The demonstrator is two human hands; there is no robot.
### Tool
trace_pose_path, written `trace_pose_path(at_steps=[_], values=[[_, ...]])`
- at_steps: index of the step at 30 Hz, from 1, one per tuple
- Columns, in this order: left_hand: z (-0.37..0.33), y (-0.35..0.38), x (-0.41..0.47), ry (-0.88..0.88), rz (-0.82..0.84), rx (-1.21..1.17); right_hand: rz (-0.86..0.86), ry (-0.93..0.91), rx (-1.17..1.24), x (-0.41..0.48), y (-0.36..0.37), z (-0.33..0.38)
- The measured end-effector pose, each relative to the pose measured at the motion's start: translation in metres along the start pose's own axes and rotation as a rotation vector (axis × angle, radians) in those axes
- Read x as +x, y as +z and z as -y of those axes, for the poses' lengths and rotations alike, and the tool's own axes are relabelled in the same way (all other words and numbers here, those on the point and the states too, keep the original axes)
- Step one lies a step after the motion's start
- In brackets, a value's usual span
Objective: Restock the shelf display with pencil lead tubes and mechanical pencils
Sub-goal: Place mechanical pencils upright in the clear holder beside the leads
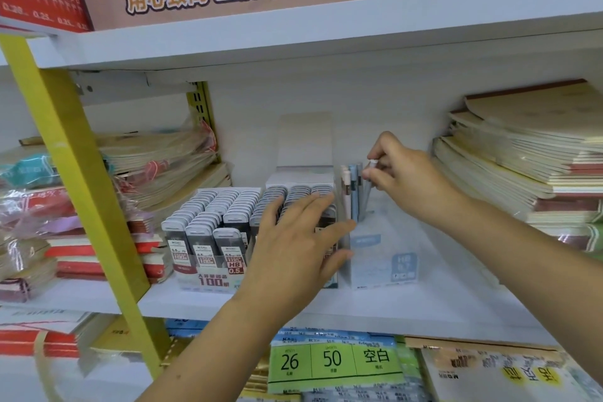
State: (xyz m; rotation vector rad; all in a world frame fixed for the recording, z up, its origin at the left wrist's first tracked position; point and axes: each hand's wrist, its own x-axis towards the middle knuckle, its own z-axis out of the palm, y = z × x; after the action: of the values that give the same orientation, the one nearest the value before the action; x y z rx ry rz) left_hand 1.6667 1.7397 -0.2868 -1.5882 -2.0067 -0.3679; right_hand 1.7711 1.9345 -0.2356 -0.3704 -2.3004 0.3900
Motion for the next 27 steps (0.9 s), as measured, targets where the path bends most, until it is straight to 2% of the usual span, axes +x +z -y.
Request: trace_pose_path(at_steps=[7, 12, 15, 17, 19, 21, 22, 24, 27], values=[[0.003, 0.005, 0.001, 0.000, -0.044, -0.018, 0.048, 0.014, -0.023, 0.002, 0.000, -0.001], [0.003, 0.004, 0.001, 0.017, -0.029, -0.067, 0.077, -0.053, -0.295, 0.009, 0.008, -0.001], [-0.002, -0.002, 0.000, 0.000, -0.049, -0.100, 0.043, 0.009, -0.239, 0.003, 0.001, 0.002], [-0.008, -0.004, -0.009, 0.037, -0.156, -0.104, -0.116, 0.039, -0.126, -0.017, -0.009, 0.013], [-0.017, 0.000, -0.030, 0.079, -0.390, -0.202, -0.297, 0.022, 0.040, -0.052, -0.015, 0.030], [-0.028, 0.016, -0.067, 0.099, -0.522, -0.321, -0.354, -0.025, 0.250, -0.101, -0.009, 0.050], [-0.034, 0.029, -0.091, 0.101, -0.501, -0.380, -0.334, -0.029, 0.337, -0.127, 0.000, 0.059], [-0.045, 0.066, -0.146, 0.046, -0.344, -0.453, -0.232, 0.022, 0.428, -0.179, 0.030, 0.064], [-0.055, 0.130, -0.242, -0.235, 0.197, -0.542, 0.069, 0.301, 0.383, -0.263, 0.101, 0.042]])
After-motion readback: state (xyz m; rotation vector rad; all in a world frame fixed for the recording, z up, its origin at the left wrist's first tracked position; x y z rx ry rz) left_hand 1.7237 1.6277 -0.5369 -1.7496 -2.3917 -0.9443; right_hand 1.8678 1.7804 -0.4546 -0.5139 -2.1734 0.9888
